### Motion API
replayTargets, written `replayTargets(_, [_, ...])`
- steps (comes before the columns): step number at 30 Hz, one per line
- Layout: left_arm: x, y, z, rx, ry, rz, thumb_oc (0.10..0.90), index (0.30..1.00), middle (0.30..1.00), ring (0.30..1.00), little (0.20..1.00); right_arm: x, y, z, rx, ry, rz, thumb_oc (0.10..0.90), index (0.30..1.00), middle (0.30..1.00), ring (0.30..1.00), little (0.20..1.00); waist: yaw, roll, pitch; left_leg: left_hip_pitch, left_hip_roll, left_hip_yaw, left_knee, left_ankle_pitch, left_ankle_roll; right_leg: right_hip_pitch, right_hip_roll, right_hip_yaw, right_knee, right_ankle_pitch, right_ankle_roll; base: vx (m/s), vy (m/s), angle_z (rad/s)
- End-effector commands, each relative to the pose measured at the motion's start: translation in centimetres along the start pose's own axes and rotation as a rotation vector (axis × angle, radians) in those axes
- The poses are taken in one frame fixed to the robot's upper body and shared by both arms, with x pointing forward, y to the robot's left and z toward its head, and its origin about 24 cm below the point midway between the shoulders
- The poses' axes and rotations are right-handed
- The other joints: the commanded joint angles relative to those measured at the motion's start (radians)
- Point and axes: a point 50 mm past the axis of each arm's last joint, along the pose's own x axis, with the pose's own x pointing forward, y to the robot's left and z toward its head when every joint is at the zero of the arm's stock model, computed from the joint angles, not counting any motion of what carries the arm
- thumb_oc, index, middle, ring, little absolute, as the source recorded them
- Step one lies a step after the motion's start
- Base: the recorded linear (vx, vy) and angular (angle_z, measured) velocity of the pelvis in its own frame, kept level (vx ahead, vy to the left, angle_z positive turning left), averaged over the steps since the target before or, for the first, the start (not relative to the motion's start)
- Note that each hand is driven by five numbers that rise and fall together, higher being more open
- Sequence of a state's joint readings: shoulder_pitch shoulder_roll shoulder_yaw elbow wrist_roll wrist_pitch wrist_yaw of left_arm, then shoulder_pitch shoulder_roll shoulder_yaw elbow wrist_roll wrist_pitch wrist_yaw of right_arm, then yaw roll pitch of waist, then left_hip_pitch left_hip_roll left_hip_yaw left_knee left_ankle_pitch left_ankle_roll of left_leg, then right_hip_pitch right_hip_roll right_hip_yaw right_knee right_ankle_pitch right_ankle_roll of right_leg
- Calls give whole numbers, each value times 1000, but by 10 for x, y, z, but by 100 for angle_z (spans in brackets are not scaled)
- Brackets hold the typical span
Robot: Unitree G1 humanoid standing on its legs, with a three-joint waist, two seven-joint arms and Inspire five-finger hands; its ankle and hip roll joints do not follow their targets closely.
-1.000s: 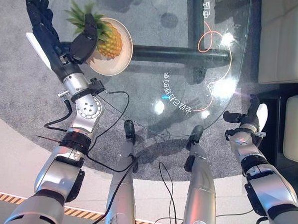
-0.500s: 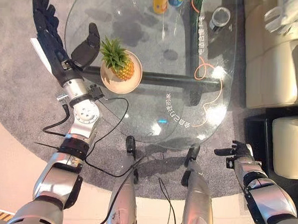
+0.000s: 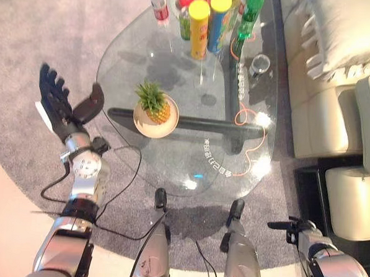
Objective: Pick up the fruit to the plate
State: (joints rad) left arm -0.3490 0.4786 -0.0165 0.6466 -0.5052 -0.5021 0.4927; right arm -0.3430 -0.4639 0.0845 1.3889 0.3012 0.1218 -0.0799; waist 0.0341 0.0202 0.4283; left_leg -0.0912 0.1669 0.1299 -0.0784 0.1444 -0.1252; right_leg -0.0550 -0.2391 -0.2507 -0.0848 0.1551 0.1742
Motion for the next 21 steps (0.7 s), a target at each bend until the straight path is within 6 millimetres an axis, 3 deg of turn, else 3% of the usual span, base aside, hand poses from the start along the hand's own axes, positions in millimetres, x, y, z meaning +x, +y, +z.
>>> replayTargets(1, [6,23,-4,131,-17,12,800,900,900,900,900,-3,-27,-63,-116,159,-72,800,900,900,900,900,18,-8,-169,-14,21,-25,63,-60,-28,-4,-50,9,109,-95,25,281,61,6])
replayTargets(2, [-4,42,-24,246,73,-1,800,900,900,900,900,-5,-28,-79,-136,203,-66,800,900,900,900,900,16,-10,-203,23,23,-16,49,-59,-26,29,-49,8,92,-87,28,333,69,6])
replayTargets(4, [-17,64,-48,369,223,-20,800,900,900,900,900,-7,-30,-94,-168,248,-52,800,900,900,900,900,10,-12,-238,64,27,-4,30,-59,-27,64,-47,6,74,-81,33,244,49,1])
replayTargets(10, [-74,113,-104,614,620,-189,800,900,900,900,900,-12,-24,-118,-232,296,14,800,900,900,900,900,-6,-14,-299,142,36,5,-9,-62,-28,133,-38,14,45,-79,38,102,27,-2])
replayTargets(16, [-144,137,-141,728,1007,-422,800,900,900,900,900,-13,-17,-122,-303,304,50,800,900,900,900,900,-17,-11,-322,188,41,11,-9,-76,-24,172,-30,18,44,-90,37,13,17,-4])
replayTargets(21, [-181,137,-155,727,1204,-529,800,900,900,900,900,-14,-6,-123,-374,314,86,800,900,900,900,900,-25,-8,-334,196,47,18,-9,-80,-25,187,-29,7,26,-82,40,-11,10,-4])
